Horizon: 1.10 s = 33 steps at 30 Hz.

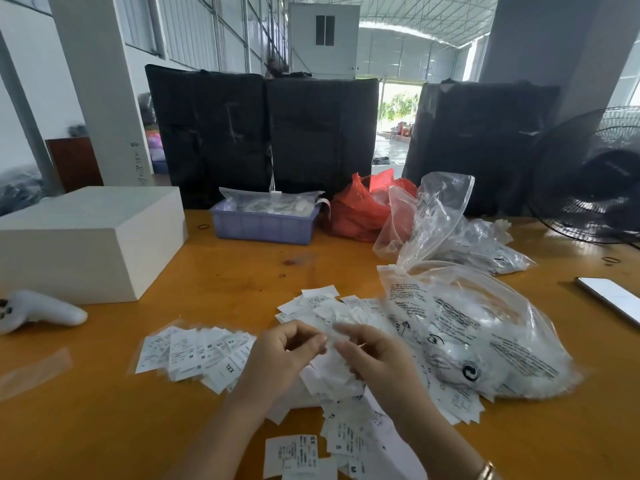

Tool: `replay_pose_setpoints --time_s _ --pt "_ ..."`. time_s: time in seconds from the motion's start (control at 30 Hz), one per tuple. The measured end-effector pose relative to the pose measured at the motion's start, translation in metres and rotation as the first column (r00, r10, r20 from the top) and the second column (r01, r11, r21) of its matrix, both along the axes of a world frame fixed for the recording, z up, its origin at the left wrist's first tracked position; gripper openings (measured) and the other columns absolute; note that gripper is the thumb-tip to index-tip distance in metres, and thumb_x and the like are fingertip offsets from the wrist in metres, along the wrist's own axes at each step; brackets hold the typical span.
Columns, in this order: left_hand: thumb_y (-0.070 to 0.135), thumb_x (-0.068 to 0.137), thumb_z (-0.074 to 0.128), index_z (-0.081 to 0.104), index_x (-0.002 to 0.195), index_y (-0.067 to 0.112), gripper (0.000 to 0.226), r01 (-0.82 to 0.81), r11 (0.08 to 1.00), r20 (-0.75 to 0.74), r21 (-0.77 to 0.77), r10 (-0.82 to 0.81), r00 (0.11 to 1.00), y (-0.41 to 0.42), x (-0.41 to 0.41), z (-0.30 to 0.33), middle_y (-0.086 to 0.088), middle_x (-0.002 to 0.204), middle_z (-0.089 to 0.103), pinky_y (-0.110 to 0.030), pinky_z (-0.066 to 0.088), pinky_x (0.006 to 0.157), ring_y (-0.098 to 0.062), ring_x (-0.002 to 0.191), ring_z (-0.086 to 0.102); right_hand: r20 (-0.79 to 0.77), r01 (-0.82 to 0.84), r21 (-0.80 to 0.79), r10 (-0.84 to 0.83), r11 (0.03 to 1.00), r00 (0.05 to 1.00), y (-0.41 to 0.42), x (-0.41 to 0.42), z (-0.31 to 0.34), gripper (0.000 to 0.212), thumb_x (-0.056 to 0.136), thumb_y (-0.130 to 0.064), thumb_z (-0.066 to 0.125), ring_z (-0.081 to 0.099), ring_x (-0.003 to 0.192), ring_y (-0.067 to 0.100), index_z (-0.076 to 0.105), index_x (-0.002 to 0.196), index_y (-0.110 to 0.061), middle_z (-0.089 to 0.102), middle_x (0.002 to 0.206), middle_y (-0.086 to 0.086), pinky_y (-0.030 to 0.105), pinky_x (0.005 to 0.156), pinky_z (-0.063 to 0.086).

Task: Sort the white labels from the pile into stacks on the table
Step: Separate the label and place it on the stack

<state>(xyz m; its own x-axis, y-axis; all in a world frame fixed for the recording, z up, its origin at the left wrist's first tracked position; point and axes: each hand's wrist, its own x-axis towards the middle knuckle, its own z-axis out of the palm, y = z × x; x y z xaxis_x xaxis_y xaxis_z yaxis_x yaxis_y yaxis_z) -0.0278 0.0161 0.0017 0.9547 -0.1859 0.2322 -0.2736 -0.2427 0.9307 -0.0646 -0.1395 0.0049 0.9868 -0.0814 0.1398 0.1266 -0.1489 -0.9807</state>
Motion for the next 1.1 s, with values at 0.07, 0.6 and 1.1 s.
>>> replay_pose_setpoints --time_s 0.07,0.6,1.1 --pt "0.025 0.083 0.070 0.071 0.079 0.023 0.004 -0.021 0.997 -0.046 -0.080 0.017 0.999 0.000 0.000 0.001 0.007 0.073 0.073 -0.013 0.050 0.062 -0.003 0.068 0.066 0.047 0.059 -0.103 -0.054 0.993 0.997 0.001 0.002 -0.001 0.010 0.085 -0.026 0.070 0.052 0.060 0.005 0.073 0.077 -0.030 0.062 0.067 -0.008 0.017 0.056 0.043" --pt "0.020 0.089 0.064 0.065 0.095 0.016 0.007 -0.320 0.883 -0.211 -0.344 0.260 0.942 0.009 0.009 -0.002 0.009 0.085 0.075 -0.029 0.052 0.073 -0.011 0.082 0.068 0.105 0.032 -0.917 0.163 0.397 0.981 0.010 0.011 -0.021 0.037 0.095 -0.044 0.042 0.044 0.104 0.013 0.060 0.114 -0.018 0.048 0.113 -0.005 0.026 0.087 0.043" --pt "0.023 0.087 0.067 0.065 0.090 0.029 0.007 -0.294 0.952 0.068 -0.087 0.300 0.952 0.008 0.010 -0.012 0.022 0.081 0.072 -0.011 0.050 0.061 0.006 0.081 0.068 0.148 0.115 -0.901 0.047 0.417 0.988 0.019 0.012 -0.018 0.030 0.100 -0.027 0.038 0.051 0.081 0.012 0.063 0.098 -0.011 0.055 0.093 -0.001 0.019 0.071 0.044"
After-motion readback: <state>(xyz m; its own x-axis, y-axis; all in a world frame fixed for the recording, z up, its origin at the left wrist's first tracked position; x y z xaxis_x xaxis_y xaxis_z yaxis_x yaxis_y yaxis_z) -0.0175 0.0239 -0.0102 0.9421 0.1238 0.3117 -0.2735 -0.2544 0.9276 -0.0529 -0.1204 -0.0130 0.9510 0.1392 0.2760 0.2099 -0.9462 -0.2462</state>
